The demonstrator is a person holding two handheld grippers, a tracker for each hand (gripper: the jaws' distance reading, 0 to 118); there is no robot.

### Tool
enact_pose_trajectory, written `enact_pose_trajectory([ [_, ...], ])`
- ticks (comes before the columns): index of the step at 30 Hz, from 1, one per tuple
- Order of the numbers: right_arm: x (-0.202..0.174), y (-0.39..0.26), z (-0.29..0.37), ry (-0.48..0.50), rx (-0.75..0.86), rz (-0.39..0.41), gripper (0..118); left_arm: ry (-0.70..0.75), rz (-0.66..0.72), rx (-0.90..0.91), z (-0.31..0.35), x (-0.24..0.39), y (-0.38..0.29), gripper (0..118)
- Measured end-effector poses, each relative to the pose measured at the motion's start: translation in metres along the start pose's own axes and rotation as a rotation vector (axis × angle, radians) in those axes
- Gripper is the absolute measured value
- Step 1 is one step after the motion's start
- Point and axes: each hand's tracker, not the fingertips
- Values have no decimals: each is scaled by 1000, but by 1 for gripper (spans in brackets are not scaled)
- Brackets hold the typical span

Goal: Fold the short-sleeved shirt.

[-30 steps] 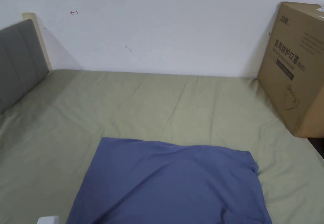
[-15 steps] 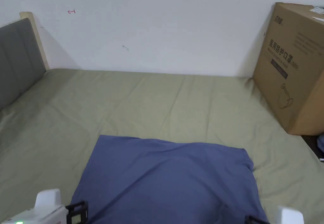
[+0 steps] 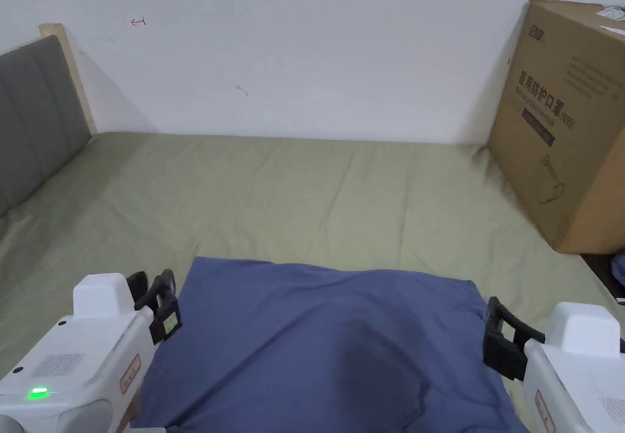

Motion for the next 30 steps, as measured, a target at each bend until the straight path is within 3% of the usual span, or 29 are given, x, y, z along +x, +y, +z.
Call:
enact_pose_trajectory([
  [1, -1, 1, 2, -3, 11, 5, 40, -7, -22, 7, 1, 1, 0, 11],
  [2, -1, 1, 4, -5, 25, 12, 15, -14, -50, 9, 2, 3, -1, 5],
  [3, -2, 1, 5, -10, 30, 16, 1, -12, -78, -5, 3, 5, -1, 2],
  [12, 3, -6, 5, 18, 16, 6, 0, -26, -73, -192, -9, -12, -34, 0],
  [20, 6, -18, -2, 31, -34, -4, 0, 22, 6, -550, -42, -54, -99, 0],
  [21, 6, -19, -3, 32, -39, -3, 0, 26, 13, -562, -43, -57, -106, 2],
  [22, 6, -20, -4, 36, -46, -2, 0, 34, 21, -582, -45, -61, -113, 15],
  [24, 3, -22, -5, 40, -59, 0, 0, 60, 13, -628, -47, -65, -126, 47],
  [25, 3, -24, -6, 41, -65, 1, 0, 74, 11, -646, -47, -66, -133, 71],
  [26, 2, -25, -7, 42, -73, 5, 0, 89, 8, -676, -48, -66, -138, 83],
  [27, 2, -26, -8, 41, -78, 6, 0, 99, 7, -691, -49, -66, -142, 91],
  [30, 2, -29, -12, 45, -96, 4, 0, 126, -16, -688, -51, -65, -152, 92],
])
